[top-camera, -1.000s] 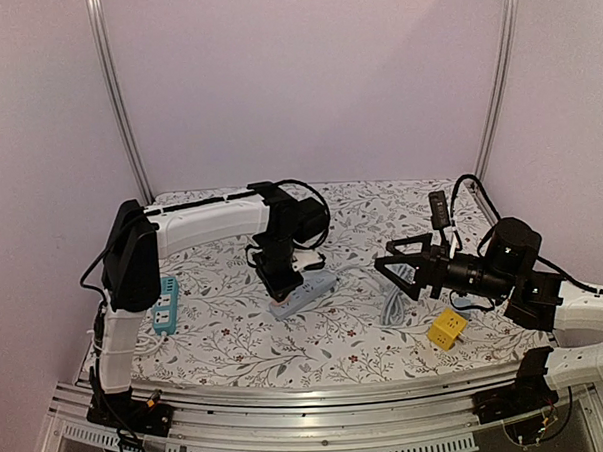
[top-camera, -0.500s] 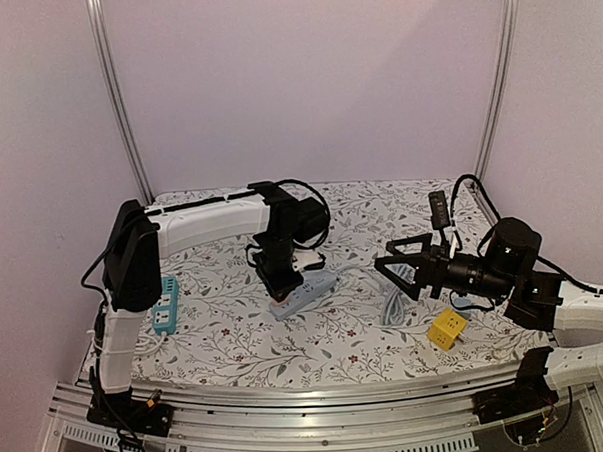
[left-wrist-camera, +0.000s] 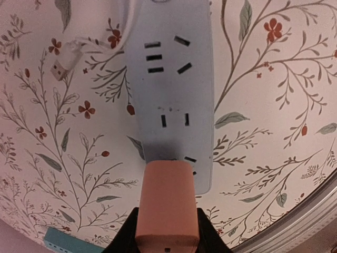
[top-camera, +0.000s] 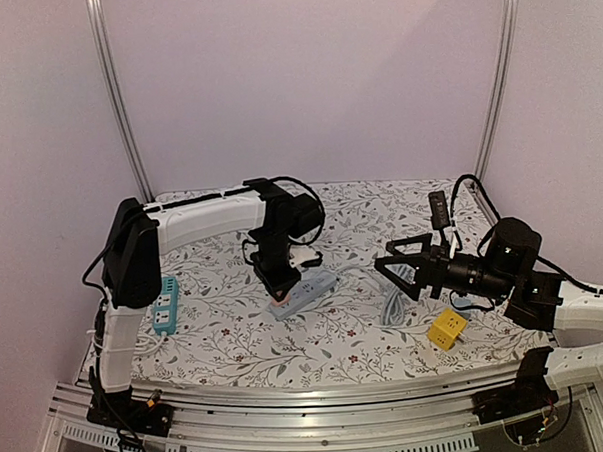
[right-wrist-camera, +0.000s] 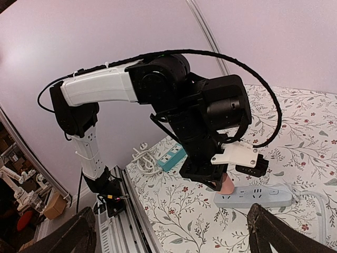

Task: Insert the plug

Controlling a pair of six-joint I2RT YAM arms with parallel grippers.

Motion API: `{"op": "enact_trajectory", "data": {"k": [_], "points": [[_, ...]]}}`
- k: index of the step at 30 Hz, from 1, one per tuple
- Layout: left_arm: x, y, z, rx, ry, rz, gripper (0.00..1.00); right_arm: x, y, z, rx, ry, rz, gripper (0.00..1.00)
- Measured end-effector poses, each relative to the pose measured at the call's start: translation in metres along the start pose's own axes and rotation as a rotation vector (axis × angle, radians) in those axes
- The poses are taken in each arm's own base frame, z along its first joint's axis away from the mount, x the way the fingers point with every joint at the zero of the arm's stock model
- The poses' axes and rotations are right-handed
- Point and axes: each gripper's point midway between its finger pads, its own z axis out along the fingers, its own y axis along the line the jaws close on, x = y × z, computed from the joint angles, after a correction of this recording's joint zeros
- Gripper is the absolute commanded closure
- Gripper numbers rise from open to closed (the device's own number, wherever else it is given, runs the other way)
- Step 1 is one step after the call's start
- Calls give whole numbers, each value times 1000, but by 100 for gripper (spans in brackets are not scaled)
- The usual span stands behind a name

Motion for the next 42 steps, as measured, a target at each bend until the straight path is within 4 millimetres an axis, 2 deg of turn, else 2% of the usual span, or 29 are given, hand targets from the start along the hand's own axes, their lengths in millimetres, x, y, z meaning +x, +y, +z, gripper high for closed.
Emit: {"op": "enact_trajectory", "data": {"k": [28,42], "points": [[-6,-2,3,-58,40,16,100,0,0,0,0,0,0,1],[-6,-1,9,7,40,-8,100,0,0,0,-1,-1,0,1]]}}
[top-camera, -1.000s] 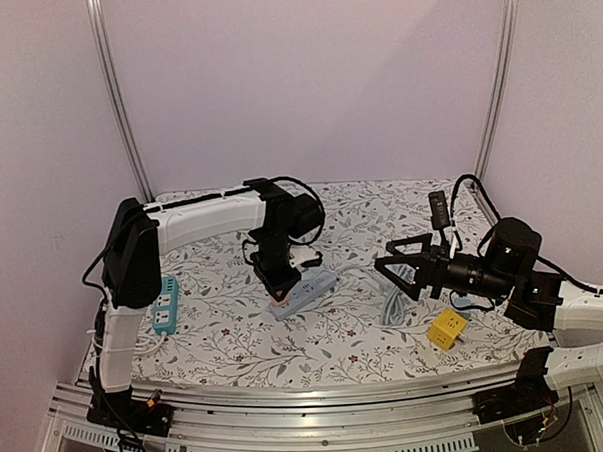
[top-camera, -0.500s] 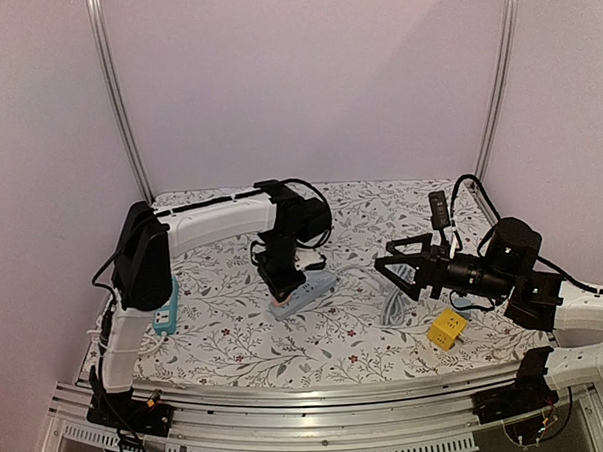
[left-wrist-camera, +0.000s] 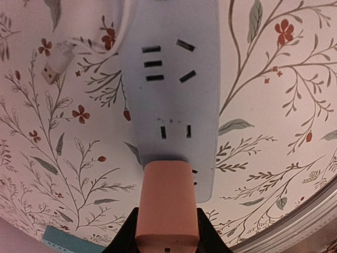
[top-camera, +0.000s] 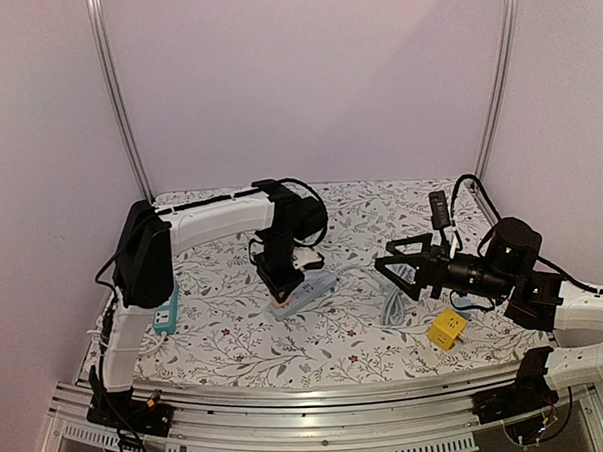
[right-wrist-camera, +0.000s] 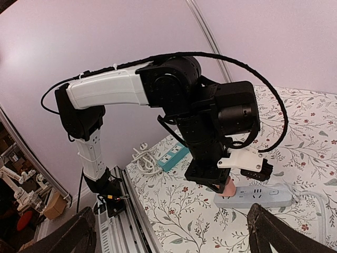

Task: Insert the plug

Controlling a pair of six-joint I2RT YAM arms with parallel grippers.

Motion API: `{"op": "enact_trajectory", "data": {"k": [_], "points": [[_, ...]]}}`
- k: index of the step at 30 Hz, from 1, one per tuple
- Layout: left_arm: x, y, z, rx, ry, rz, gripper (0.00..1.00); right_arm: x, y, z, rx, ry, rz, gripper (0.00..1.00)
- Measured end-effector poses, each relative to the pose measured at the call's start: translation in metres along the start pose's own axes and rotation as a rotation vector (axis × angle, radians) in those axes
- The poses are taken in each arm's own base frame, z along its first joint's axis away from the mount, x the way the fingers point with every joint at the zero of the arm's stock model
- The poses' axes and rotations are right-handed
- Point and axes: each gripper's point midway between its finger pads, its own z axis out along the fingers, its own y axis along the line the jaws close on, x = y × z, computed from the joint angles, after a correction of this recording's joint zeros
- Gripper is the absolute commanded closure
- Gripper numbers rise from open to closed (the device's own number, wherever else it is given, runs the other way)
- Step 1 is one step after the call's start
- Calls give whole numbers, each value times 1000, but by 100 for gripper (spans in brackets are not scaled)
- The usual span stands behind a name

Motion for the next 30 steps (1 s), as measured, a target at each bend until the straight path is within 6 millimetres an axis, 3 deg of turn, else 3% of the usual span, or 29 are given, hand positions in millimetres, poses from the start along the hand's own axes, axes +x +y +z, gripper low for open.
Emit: {"op": "enact_trajectory", "data": {"k": [30], "points": [[0,-6,7,-14,-26,6,100,0,0,0,0,0,0,1]]}}
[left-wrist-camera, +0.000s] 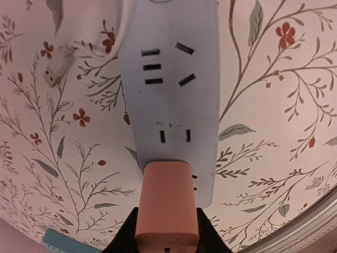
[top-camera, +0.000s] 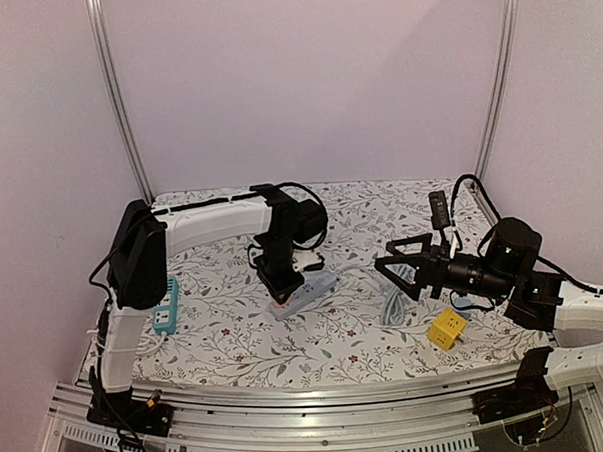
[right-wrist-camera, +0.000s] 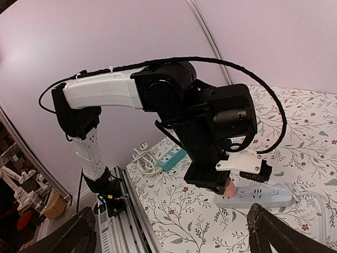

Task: Insert the plug

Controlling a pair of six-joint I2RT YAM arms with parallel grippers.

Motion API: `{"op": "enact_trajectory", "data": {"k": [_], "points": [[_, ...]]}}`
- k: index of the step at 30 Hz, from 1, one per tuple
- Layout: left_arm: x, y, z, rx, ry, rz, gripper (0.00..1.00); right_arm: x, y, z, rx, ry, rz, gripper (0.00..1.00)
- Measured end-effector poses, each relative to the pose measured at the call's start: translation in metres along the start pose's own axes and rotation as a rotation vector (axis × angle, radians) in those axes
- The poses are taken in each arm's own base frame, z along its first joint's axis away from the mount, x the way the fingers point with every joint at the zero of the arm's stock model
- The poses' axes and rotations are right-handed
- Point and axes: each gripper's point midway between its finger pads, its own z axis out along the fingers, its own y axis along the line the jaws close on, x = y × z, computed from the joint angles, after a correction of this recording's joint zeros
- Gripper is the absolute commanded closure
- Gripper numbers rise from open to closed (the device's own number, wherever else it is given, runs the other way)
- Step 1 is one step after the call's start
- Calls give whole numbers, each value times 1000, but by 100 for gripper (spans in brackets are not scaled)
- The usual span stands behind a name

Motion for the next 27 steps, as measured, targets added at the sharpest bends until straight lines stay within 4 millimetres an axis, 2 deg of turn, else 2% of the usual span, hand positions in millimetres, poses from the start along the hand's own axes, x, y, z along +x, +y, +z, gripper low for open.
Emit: {"op": "enact_trajectory", "data": {"k": [3,13,16,20,21,22,24,27], "points": [[0,0,0,-1,-3,-1,95,0,0,0,0,0,0,1],[-1,5,-3,-24,-7,-5,56,0,0,0,0,0,0,1],[2,7,11,-45,24,-10,44,0,0,0,0,0,0,1],[1,12,8,-71,13,-25,23,-1,0,0,-1,-2,-1,1],[0,13,8,-77,10,-25,10,-1,0,0,-1,-2,-1,1],[0,14,7,-79,6,-39,2,-1,1,0,-1,-2,-1,1],[-1,15,2,-87,-6,-49,1,-1,1,0,-1,-2,-1,1],[-6,19,-15,-100,-55,-66,1,-1,1,0,-1,-2,-1,1]]}}
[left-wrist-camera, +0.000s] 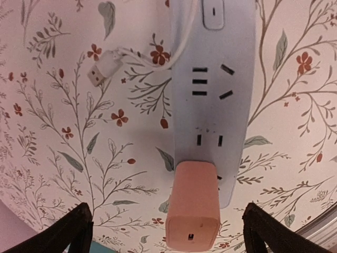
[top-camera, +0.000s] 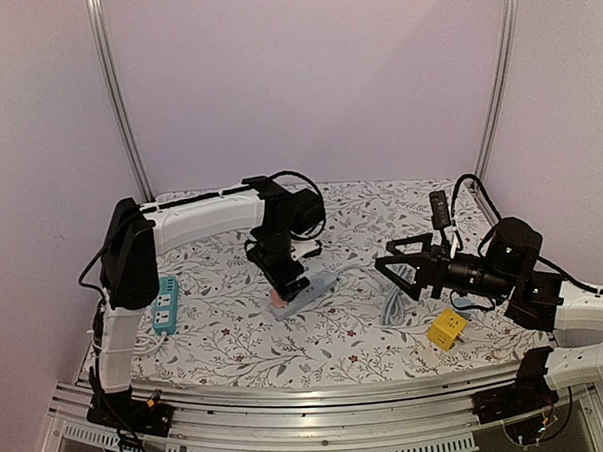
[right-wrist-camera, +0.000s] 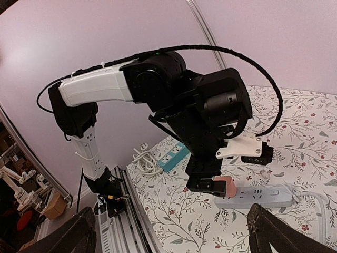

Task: Insert the plug

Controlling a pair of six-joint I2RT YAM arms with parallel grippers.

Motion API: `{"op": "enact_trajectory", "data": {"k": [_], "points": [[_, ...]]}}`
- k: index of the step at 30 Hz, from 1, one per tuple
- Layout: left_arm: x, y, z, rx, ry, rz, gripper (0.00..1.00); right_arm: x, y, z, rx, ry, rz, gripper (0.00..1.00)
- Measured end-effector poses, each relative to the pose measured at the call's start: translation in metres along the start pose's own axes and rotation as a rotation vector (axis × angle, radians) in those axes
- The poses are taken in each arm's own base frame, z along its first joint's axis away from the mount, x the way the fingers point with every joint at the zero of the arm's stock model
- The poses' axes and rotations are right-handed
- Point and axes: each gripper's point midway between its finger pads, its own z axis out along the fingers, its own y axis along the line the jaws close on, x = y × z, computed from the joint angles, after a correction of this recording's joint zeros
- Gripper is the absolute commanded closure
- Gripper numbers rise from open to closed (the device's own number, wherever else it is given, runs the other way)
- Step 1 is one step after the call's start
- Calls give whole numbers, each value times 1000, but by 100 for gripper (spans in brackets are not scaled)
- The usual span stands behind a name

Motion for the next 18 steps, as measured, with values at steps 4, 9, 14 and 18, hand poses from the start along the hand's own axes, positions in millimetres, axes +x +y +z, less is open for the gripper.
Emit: {"op": "enact_trajectory", "data": {"k": [4,9,14,18], "points": [[-11,10,-39,-26,-112,-31,0,0,0,0,0,0,0,1],[-20,28,-91,-83,-271,-93,0,0,0,0,-1,-1,0,1],[-24,45,-127,-142,-408,-171,1,0,0,0,-1,-1,1,1],[-17,62,-139,-229,-510,-259,0,0,0,0,-1,-1,2,1]]}}
